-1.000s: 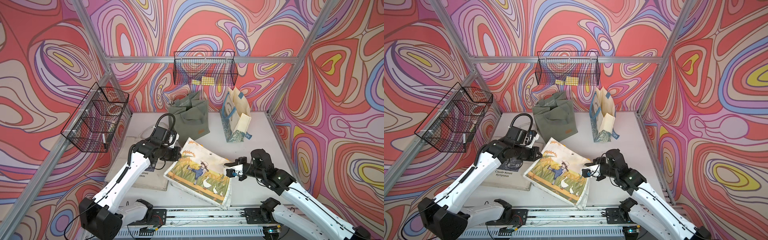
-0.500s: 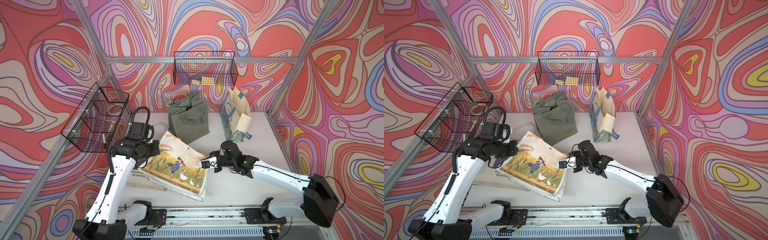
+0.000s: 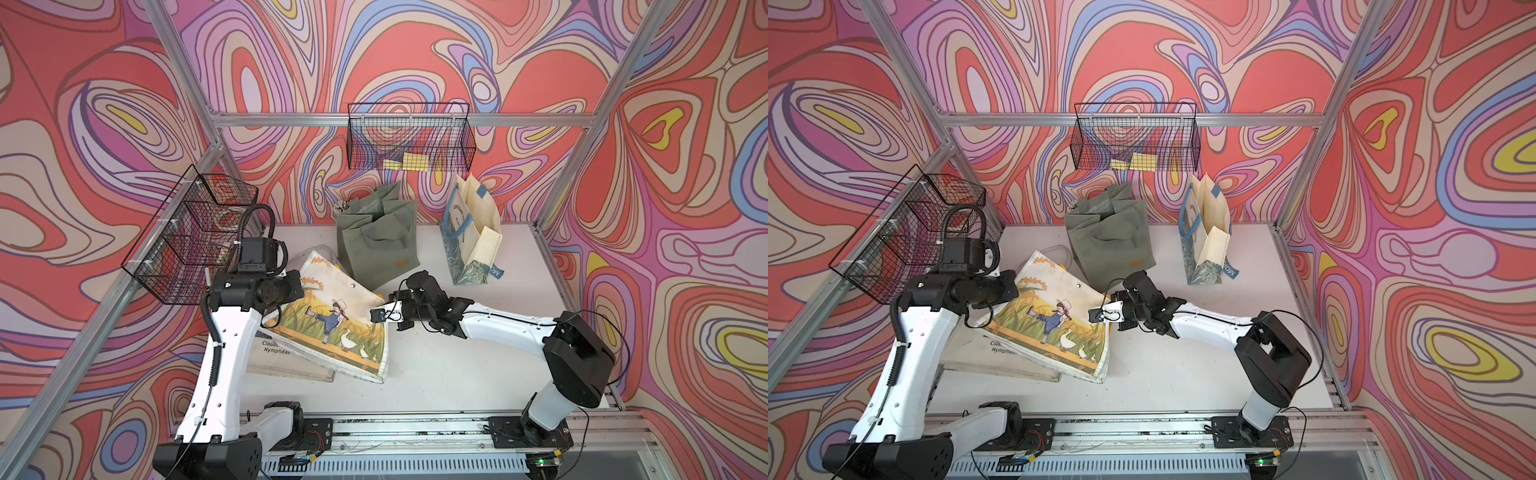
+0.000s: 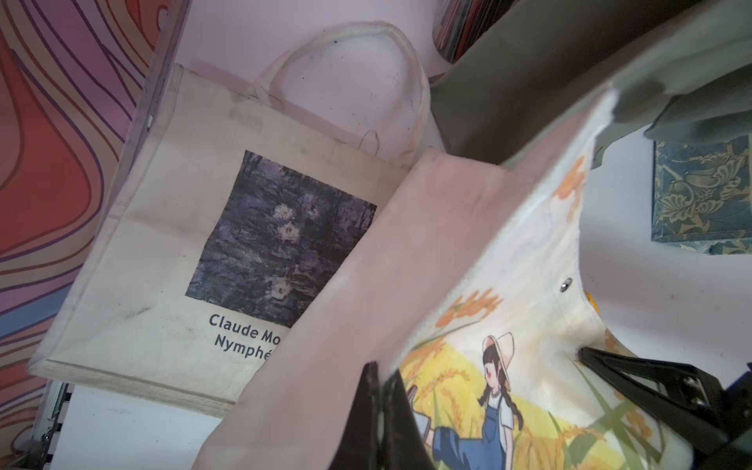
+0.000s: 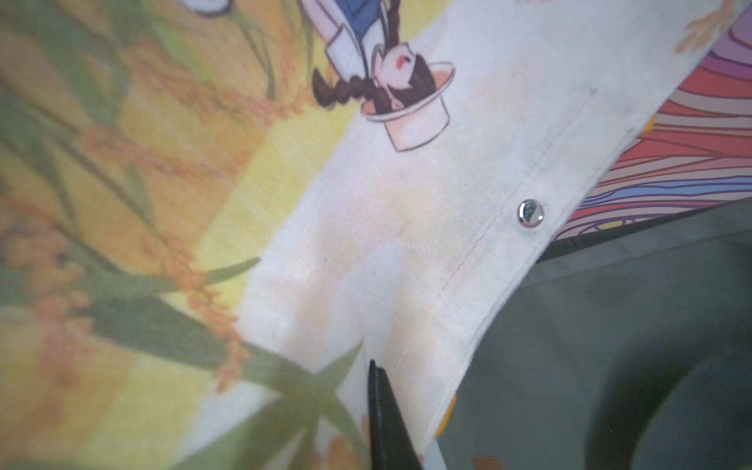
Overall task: Put away the canvas bag
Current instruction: Place the canvas bag at the center of the board.
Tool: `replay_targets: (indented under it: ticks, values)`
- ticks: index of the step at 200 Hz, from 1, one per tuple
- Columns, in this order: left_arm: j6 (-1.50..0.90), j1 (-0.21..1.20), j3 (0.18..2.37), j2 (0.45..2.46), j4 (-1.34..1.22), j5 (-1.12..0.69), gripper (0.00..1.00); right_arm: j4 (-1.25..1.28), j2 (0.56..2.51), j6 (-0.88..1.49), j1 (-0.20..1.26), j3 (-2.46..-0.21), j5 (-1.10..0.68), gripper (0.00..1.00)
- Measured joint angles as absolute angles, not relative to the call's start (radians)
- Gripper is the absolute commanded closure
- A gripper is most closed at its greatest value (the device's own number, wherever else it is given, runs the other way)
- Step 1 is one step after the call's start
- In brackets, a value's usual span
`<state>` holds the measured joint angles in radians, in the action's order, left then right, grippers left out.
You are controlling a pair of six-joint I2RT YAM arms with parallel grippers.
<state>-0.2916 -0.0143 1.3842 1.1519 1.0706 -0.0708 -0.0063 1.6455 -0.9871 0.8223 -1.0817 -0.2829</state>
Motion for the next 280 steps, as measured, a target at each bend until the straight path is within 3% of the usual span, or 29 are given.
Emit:
replay_targets:
  ticks: [75, 161, 280]
  values:
    - [-0.271, -0.069, 1.684, 1.195, 1.120, 0.025, 1.00, -0.197, 1.681, -0.867, 0.818, -1.424, -0.427, 0.98]
    - [-0.231, -0.180, 1.712, 1.224, 1.171, 0.049, 1.00, -0.108, 1.940, -0.746, 0.839, -1.551, -0.600, 0.94]
    - [-0.229, -0.251, 1.752, 1.355, 1.028, -0.023, 1.00, 0.162, 2.264, -0.856, 0.839, -1.816, -0.394, 0.95]
